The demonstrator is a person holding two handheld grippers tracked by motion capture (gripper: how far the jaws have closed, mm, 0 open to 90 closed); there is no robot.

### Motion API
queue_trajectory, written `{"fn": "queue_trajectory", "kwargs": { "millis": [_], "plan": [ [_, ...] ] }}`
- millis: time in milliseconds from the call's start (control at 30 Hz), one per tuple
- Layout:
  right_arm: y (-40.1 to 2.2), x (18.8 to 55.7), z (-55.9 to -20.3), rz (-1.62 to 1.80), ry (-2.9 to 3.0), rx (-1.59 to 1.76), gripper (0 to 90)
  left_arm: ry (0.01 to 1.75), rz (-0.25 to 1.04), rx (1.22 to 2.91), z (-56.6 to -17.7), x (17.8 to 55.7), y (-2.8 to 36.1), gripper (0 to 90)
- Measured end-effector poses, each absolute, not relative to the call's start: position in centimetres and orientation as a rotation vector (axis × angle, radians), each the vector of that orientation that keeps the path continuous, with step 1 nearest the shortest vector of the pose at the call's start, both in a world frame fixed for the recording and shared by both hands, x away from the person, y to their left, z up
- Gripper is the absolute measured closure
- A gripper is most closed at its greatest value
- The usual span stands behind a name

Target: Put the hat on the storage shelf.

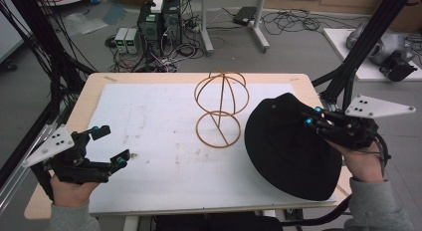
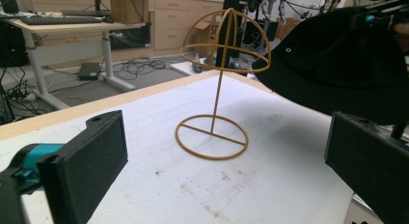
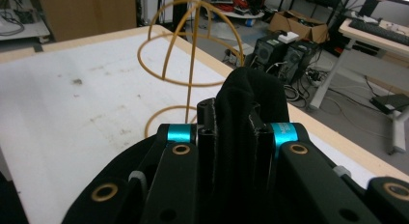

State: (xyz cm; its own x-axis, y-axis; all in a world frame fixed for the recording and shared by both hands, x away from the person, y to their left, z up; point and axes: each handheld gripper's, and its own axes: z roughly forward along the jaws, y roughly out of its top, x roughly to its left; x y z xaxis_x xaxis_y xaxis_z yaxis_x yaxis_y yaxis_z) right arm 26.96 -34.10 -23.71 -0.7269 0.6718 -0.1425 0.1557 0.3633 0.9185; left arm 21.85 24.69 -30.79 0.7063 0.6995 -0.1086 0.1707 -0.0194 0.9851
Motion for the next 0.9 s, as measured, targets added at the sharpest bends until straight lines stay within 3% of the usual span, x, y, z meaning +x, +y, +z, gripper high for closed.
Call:
{"fn": "queue_trajectory", "kwargs": {
  "millis": [900],
  "plan": [
    [-35.0, 27.7, -14.9, 1.466, 2.103, 0.639, 80.2, 0.736, 0.478, 1.553, -30.9, 21.8, 25.1, 1.7]
  ]
}}
